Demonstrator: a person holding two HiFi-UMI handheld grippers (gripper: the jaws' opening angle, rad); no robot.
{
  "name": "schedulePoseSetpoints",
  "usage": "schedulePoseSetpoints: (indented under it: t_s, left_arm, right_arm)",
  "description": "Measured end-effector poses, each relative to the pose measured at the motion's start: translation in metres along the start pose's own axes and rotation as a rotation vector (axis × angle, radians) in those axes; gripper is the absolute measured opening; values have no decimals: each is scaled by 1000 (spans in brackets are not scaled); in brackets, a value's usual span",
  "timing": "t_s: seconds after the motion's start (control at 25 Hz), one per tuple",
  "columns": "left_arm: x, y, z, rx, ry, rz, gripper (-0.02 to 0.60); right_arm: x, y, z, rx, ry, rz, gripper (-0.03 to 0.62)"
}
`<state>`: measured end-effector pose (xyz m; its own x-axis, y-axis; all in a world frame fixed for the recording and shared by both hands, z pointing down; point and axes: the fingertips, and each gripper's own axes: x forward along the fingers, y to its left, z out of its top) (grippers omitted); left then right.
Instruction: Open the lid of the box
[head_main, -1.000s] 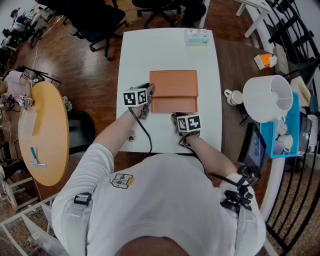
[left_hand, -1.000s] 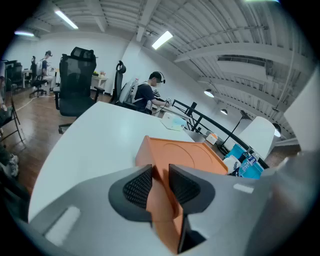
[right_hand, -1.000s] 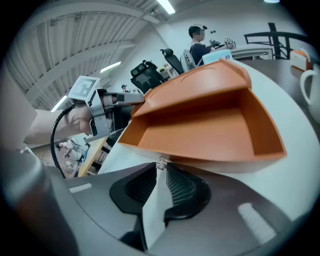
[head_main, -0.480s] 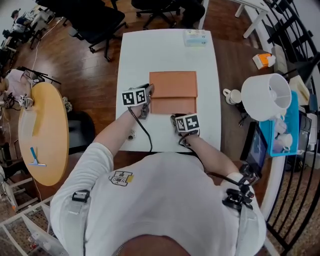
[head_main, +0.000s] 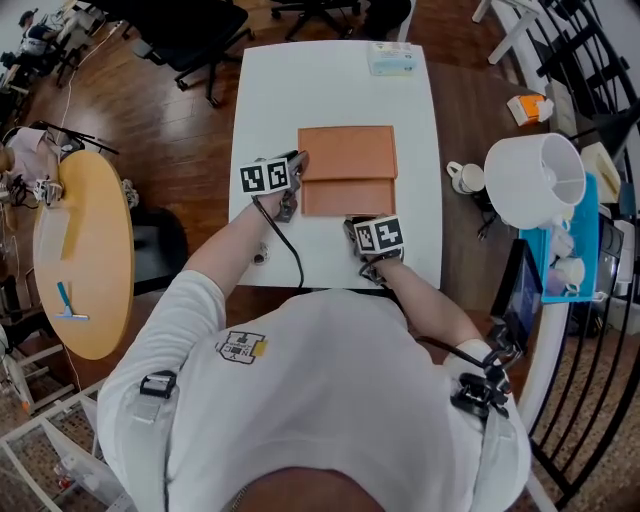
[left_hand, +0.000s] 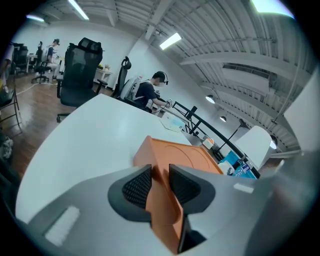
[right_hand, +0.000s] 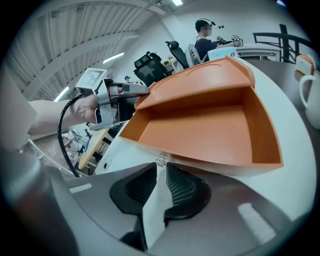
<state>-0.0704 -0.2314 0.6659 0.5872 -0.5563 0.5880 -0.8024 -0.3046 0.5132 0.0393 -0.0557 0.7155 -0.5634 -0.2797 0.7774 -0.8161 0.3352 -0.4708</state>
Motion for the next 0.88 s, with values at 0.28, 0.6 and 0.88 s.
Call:
schedulePoseSetpoints:
  t_s: [0.28,0.6,0.88]
  left_arm:
    - [-3,1,0,-8,-6,-2,106]
    - [-6,-1,2,-50,-30,-15,106]
    - [-5,-1,2,-55,-30,1,106]
  right_arm:
    - [1,6,-37,-49,132,46,8]
    - [-2,-3,-10,54,-55,47,67]
    - [15,0,0,104,-16,55,69]
